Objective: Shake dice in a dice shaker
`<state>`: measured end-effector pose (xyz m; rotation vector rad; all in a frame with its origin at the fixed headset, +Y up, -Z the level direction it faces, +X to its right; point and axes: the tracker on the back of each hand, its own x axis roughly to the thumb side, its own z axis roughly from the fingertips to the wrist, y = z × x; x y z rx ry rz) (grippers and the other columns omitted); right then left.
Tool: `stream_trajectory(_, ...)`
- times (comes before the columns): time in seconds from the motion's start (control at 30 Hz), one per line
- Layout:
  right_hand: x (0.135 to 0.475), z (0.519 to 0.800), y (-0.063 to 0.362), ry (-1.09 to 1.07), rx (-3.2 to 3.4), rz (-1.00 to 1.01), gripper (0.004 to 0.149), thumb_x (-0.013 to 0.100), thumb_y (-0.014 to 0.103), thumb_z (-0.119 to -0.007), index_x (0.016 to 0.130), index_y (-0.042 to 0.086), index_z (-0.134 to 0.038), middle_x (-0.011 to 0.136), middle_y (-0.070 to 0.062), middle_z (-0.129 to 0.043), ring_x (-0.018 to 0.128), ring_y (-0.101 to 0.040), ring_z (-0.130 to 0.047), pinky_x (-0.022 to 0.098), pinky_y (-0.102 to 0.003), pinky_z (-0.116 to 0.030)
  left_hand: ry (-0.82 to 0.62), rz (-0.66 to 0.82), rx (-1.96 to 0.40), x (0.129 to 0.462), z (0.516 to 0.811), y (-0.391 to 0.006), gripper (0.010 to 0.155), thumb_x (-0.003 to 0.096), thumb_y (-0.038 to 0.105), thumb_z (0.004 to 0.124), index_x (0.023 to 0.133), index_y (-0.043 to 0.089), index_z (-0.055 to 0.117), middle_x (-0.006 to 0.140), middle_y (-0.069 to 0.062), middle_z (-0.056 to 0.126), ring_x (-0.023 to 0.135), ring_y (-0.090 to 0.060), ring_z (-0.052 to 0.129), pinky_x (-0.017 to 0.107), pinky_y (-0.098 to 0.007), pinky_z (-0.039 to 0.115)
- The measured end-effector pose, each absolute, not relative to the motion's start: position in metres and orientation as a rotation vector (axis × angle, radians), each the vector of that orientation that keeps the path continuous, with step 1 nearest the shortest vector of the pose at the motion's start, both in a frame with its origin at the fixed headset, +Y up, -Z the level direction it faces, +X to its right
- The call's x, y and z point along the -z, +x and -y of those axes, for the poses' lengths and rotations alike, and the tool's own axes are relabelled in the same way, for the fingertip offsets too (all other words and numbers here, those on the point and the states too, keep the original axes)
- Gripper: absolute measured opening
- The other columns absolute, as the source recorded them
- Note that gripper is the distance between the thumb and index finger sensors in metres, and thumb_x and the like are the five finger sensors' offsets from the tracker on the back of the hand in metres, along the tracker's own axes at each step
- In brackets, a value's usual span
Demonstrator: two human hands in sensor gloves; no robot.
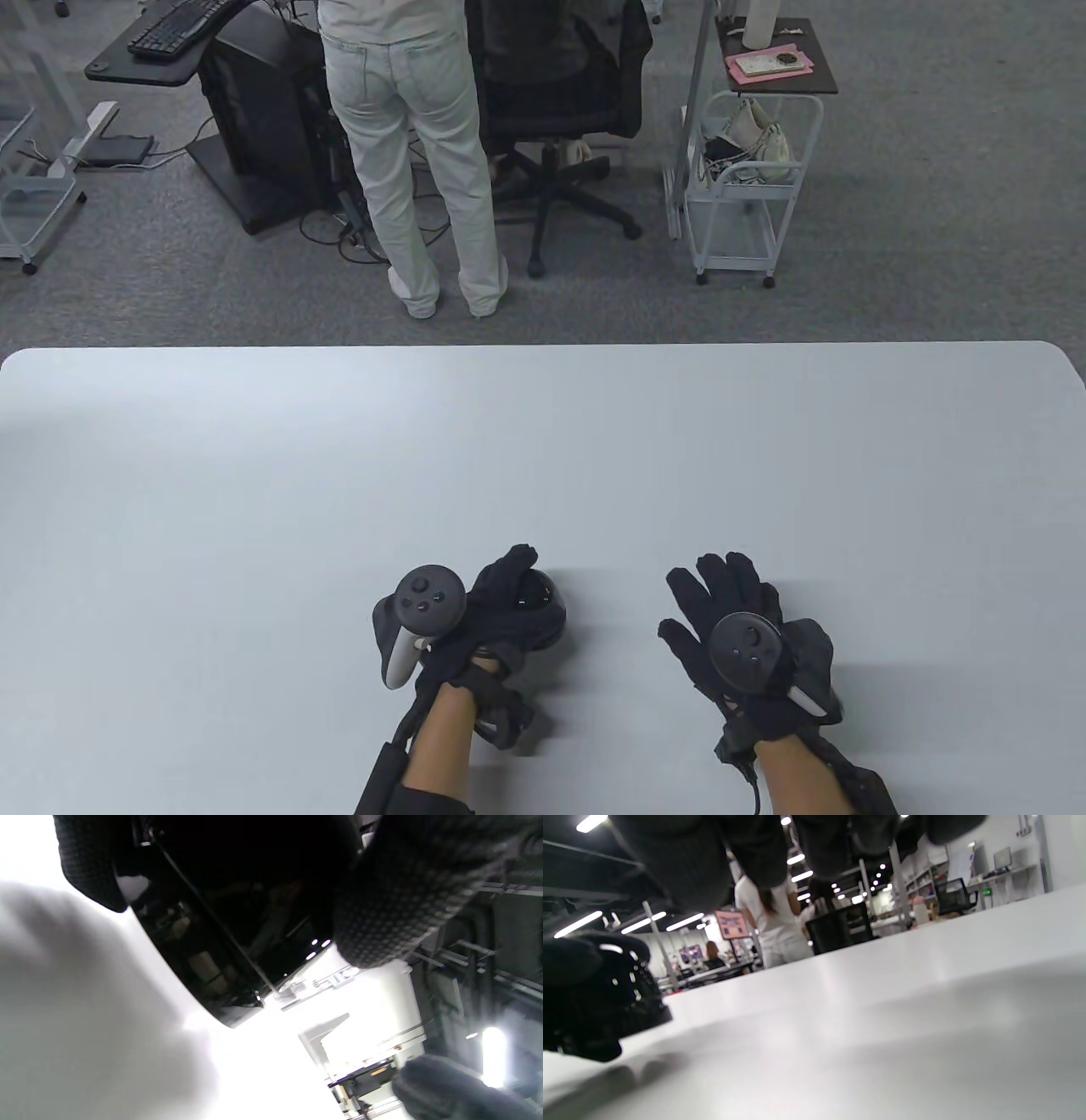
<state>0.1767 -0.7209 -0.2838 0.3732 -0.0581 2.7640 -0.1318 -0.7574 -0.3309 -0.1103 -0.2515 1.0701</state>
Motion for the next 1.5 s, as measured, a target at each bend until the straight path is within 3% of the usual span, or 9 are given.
stream_trajectory(0.17, 0.284, 0.721, 0.176, 0.375, -2.768, 0.067, 0.059, 0.059, 0.046, -0.075, 0.111, 0.023, -0.059, 0.114, -0.024, -0.048, 0.106, -0.054, -0.038, 0.07, -0.074, -0.046, 0.28, 0.51, -1.147, 0.305, 0.668, -0.127, 0.084, 0.0493, 0.055, 0.092, 0.112, 0.036, 0.04, 0.117, -0.016, 0.048, 0.102, -0.048, 0.057, 0.07, -0.06, 0.07)
stream_trajectory(0.23, 0.284, 0.721, 0.176, 0.372, -2.77, 0.064, 0.059, 0.059, 0.046, -0.075, 0.111, 0.023, -0.059, 0.114, -0.023, -0.049, 0.106, -0.054, -0.038, 0.07, -0.074, -0.046, 0.239, 0.48, -1.124, 0.312, 0.677, -0.127, 0.083, 0.0485, 0.055, 0.092, 0.111, 0.035, 0.041, 0.116, -0.017, 0.049, 0.101, -0.049, 0.059, 0.069, -0.061, 0.071)
stream_trajectory(0.33, 0.285, 0.724, 0.176, 0.37, -2.775, 0.049, 0.059, 0.059, 0.046, -0.075, 0.111, 0.023, -0.059, 0.114, -0.024, -0.049, 0.106, -0.054, -0.038, 0.07, -0.074, -0.046, 0.026, 0.334, -1.13, 0.328, 0.739, -0.127, 0.083, 0.0462, 0.049, 0.097, 0.11, 0.028, 0.048, 0.112, -0.024, 0.054, 0.095, -0.055, 0.061, 0.062, -0.066, 0.071)
stream_trajectory(0.4, 0.285, 0.724, 0.176, 0.369, -2.776, 0.048, 0.059, 0.059, 0.046, -0.075, 0.111, 0.023, -0.059, 0.114, -0.024, -0.048, 0.106, -0.054, -0.038, 0.07, -0.074, -0.046, -0.041, 0.285, -1.081, 0.33, 0.753, -0.129, 0.084, 0.0467, 0.05, 0.096, 0.11, 0.027, 0.047, 0.112, -0.024, 0.054, 0.095, -0.056, 0.061, 0.062, -0.066, 0.072)
stream_trajectory(1.17, 0.285, 0.723, 0.176, 0.367, -2.77, 0.037, 0.059, 0.059, 0.046, -0.075, 0.111, 0.023, -0.059, 0.114, -0.024, -0.048, 0.106, -0.054, -0.038, 0.07, -0.074, -0.046, -0.147, 0.214, -1.044, 0.331, 0.771, -0.132, 0.084, 0.0478, 0.051, 0.094, 0.111, 0.027, 0.045, 0.111, -0.025, 0.053, 0.094, -0.056, 0.062, 0.062, -0.064, 0.072)
stream_trajectory(1.27, 0.285, 0.723, 0.176, 0.369, -2.766, 0.042, 0.059, 0.059, 0.046, -0.075, 0.111, 0.022, -0.06, 0.114, -0.024, -0.048, 0.106, -0.054, -0.038, 0.07, -0.074, -0.046, 0.116, 0.373, -1.178, 0.319, 0.712, -0.126, 0.084, 0.0488, 0.052, 0.094, 0.112, 0.03, 0.043, 0.113, -0.022, 0.05, 0.097, -0.053, 0.06, 0.064, -0.063, 0.072)
stream_trajectory(1.37, 0.285, 0.722, 0.177, 0.365, -2.766, 0.049, 0.059, 0.059, 0.046, -0.075, 0.111, 0.022, -0.06, 0.114, -0.023, -0.049, 0.106, -0.054, -0.038, 0.07, -0.074, -0.046, 0.349, 0.5, -1.04, 0.3, 0.66, -0.122, 0.084, 0.0492, 0.056, 0.091, 0.111, 0.034, 0.04, 0.116, -0.017, 0.049, 0.101, -0.049, 0.059, 0.068, -0.06, 0.072)
stream_trajectory(1.4, 0.285, 0.722, 0.177, 0.363, -2.765, 0.047, 0.059, 0.059, 0.046, -0.075, 0.111, 0.022, -0.059, 0.114, -0.024, -0.048, 0.106, -0.054, -0.038, 0.07, -0.074, -0.046, 0.337, 0.48, -1.0, 0.302, 0.665, -0.12, 0.083, 0.0479, 0.056, 0.092, 0.111, 0.035, 0.041, 0.115, -0.017, 0.051, 0.1, -0.049, 0.061, 0.067, -0.06, 0.073)
stream_trajectory(1.5, 0.285, 0.724, 0.176, 0.362, -2.77, 0.035, 0.059, 0.059, 0.046, -0.075, 0.111, 0.023, -0.059, 0.114, -0.024, -0.049, 0.106, -0.054, -0.038, 0.07, -0.074, -0.046, 0.126, 0.377, -1.095, 0.319, 0.725, -0.12, 0.083, 0.047, 0.053, 0.095, 0.11, 0.029, 0.046, 0.112, -0.022, 0.055, 0.095, -0.053, 0.064, 0.062, -0.063, 0.075)
